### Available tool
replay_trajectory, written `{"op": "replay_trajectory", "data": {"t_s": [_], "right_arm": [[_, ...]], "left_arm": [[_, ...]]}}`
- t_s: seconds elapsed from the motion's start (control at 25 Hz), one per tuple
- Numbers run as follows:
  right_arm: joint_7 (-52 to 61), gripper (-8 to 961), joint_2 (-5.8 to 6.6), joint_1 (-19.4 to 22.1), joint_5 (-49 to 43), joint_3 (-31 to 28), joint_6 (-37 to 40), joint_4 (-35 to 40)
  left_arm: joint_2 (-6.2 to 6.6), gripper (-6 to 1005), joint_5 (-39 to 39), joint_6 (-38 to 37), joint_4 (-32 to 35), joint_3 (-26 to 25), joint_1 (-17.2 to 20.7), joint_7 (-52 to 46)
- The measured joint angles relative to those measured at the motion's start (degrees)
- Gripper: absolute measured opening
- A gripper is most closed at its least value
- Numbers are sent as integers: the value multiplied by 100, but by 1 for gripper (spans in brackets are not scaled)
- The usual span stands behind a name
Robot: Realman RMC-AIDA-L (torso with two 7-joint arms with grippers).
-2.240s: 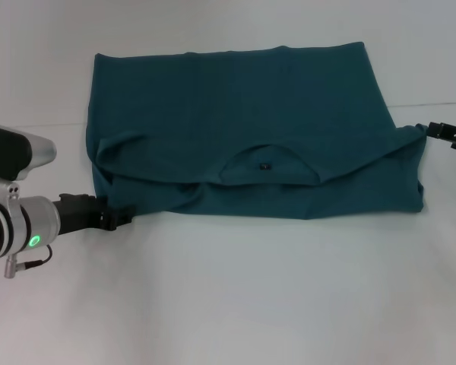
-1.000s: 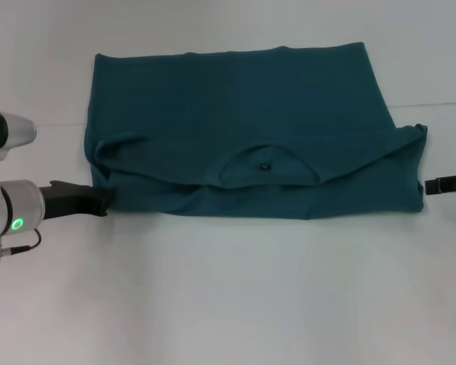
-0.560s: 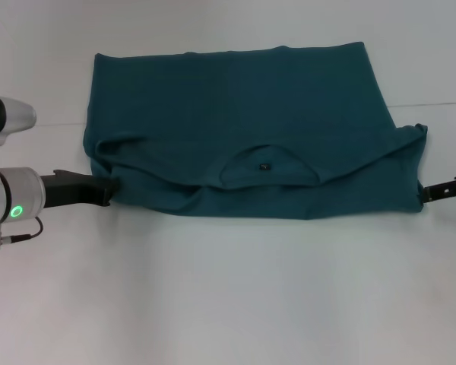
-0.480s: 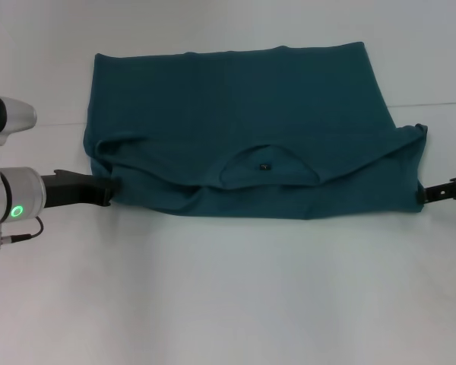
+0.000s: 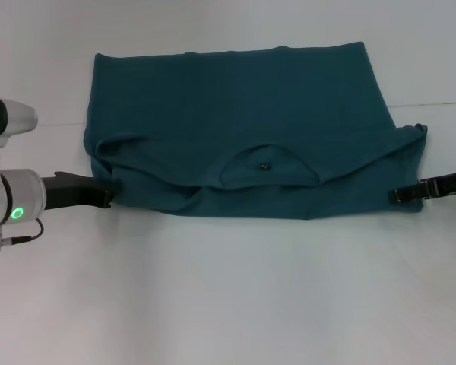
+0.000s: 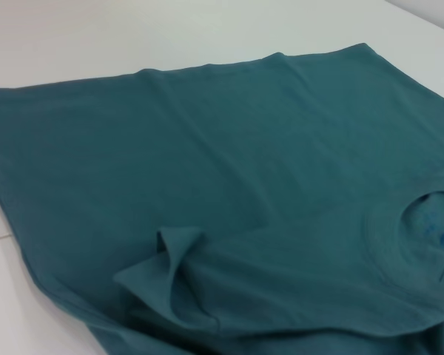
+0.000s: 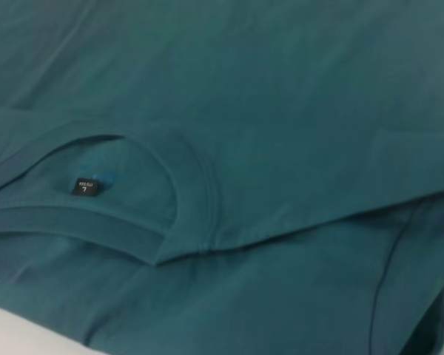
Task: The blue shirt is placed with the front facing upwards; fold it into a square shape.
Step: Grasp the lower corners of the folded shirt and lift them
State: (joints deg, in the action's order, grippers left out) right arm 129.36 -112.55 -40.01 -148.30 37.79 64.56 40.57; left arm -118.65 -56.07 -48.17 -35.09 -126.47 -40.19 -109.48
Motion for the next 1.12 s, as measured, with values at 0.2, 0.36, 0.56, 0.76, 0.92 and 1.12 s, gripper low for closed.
{"op": "replay_trajectory", "data": {"t_s": [0.2,0.36,0.56,0.76,0.92,1.12], "right_arm": [[-11,892,-5,-94,-38,71,-227,-232],[-22,889,-12,-161,-34,91,-346,-363],[4,886,-13,-213,-48,252,-511,-480],[47,767,-12,-216,-52,513,-531,-483],[32,660,-8,-194,-59,580,-531,-486],[26,478,38,-143,-65,563,-450,-448]], "left_arm": [[0,4,0,0,5,-2,5,3],[0,4,0,0,11,-4,15,6],[0,4,-1,0,12,-20,20,20],[0,4,-1,0,5,-33,34,21],[0,4,-1,5,-1,-41,40,19],[0,4,-1,10,-3,-44,37,19]]}}
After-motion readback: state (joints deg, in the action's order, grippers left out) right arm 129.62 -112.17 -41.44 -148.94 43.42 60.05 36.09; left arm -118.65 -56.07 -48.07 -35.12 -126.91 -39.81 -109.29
